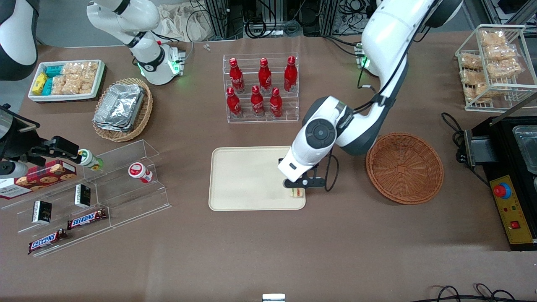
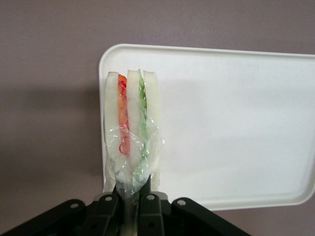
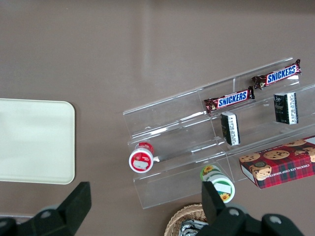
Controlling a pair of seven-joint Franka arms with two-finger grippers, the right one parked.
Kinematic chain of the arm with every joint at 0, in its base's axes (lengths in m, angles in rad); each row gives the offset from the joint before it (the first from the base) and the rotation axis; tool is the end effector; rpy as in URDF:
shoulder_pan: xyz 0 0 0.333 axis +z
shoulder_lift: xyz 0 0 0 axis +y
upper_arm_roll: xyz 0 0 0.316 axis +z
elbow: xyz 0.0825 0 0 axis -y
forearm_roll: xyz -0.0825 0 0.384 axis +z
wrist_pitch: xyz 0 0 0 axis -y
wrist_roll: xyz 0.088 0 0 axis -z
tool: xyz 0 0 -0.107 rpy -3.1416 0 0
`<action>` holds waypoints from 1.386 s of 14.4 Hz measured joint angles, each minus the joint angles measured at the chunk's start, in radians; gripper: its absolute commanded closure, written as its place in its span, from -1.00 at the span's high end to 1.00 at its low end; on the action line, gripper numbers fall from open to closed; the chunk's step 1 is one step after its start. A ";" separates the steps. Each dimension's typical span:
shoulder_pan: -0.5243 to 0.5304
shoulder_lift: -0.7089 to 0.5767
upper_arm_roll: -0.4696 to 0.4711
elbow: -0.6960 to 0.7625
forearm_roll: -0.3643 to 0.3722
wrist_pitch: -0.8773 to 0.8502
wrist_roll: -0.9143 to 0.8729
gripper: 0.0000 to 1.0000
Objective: Place sandwich from basket to tray
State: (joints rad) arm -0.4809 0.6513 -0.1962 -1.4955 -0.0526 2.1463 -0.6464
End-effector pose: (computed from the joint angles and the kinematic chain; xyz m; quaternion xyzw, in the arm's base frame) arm 0.5685 -0.4296 0.2945 0.9965 0.0188 -0.0458 0.0672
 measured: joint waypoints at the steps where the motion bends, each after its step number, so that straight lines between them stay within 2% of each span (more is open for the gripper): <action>1: -0.001 0.023 0.000 0.000 0.001 0.018 0.002 -1.00; 3: 0.000 0.056 0.001 0.001 0.002 0.040 0.007 -1.00; 4: 0.000 0.070 0.002 0.002 0.003 0.047 0.008 -0.93; 6: 0.000 0.083 0.002 0.004 0.002 0.055 0.007 0.98; 10: 0.003 0.081 0.002 0.026 0.002 0.049 -0.006 1.00; 13: 0.013 0.040 0.004 0.050 0.002 -0.074 -0.009 1.00; 17: 0.065 -0.121 0.011 0.059 0.005 -0.352 -0.007 1.00; 20: 0.148 -0.254 0.018 0.013 0.023 -0.459 0.089 1.00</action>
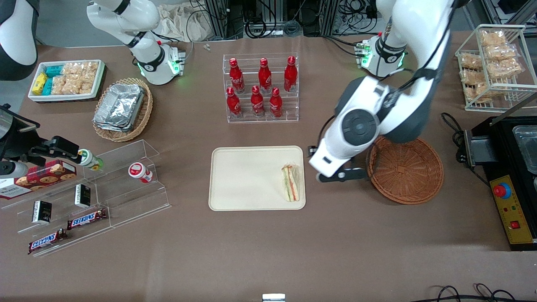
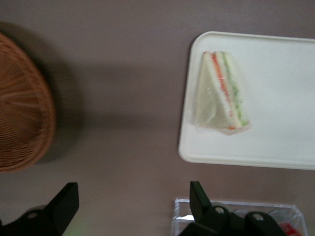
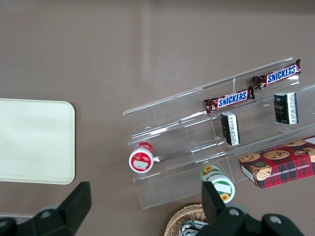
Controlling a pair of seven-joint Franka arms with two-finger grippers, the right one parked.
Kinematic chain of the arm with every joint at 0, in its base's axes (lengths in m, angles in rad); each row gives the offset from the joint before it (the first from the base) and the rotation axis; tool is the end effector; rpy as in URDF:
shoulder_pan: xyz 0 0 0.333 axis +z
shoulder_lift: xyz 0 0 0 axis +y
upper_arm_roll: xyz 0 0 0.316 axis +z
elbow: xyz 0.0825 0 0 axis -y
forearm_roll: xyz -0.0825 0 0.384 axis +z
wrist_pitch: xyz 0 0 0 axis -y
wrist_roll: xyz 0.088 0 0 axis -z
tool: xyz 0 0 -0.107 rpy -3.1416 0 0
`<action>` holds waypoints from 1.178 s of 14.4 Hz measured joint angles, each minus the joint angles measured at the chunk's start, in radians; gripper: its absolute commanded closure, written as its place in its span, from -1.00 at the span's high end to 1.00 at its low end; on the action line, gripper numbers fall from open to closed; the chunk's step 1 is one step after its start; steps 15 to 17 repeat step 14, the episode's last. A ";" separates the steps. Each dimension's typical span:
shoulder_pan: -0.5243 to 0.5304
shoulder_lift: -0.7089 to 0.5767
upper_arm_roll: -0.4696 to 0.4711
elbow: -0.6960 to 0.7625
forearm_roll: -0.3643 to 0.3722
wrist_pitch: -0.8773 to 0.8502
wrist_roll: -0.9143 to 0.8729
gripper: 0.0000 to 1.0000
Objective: Place sandwich from basket to tray
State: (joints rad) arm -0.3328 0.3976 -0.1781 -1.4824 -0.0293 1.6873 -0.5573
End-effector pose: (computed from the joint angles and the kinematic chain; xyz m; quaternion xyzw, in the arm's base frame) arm 0.5774 -0.3085 0.4360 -0.9940 -0.0297 0.1051 0.0051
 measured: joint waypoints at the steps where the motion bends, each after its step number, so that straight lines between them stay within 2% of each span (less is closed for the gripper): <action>1: 0.039 -0.041 0.002 -0.019 0.002 -0.035 0.056 1.00; 6: 0.241 -0.184 0.008 -0.056 0.049 -0.158 0.366 1.00; 11: 0.417 -0.243 0.010 -0.055 0.062 -0.176 0.568 1.00; 17: 0.448 -0.257 0.010 -0.050 0.081 -0.225 0.569 1.00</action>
